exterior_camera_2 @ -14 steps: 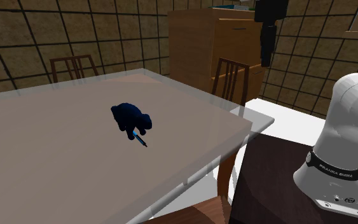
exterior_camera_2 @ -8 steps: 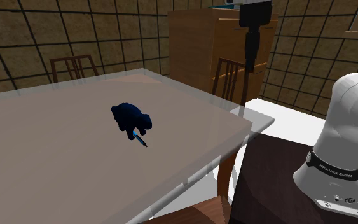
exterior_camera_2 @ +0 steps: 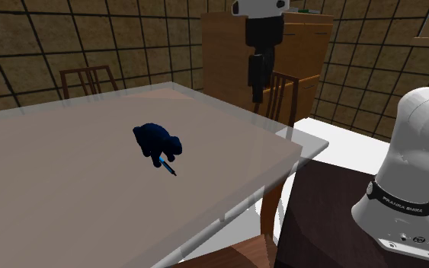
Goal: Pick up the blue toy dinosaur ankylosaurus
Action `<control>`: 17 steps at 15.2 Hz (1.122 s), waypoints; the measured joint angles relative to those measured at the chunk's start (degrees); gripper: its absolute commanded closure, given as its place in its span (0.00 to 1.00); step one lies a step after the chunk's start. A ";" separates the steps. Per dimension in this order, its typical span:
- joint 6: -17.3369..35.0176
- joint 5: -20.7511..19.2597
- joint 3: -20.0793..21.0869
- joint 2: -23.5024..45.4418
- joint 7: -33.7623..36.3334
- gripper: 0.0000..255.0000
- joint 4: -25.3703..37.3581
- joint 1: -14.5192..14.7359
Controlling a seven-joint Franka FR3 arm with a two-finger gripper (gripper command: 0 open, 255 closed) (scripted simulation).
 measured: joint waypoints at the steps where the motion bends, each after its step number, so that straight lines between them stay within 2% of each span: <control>1: 1.06 -0.02 1.02 1.69 1.35 0.00 0.83 0.09; 9: 6.64 -4.06 7.92 17.49 12.19 0.00 12.01 0.21; 12: 7.22 -7.21 9.89 24.26 16.41 0.00 18.03 0.61; 17: 6.89 -13.72 11.88 36.44 23.45 0.00 29.42 2.91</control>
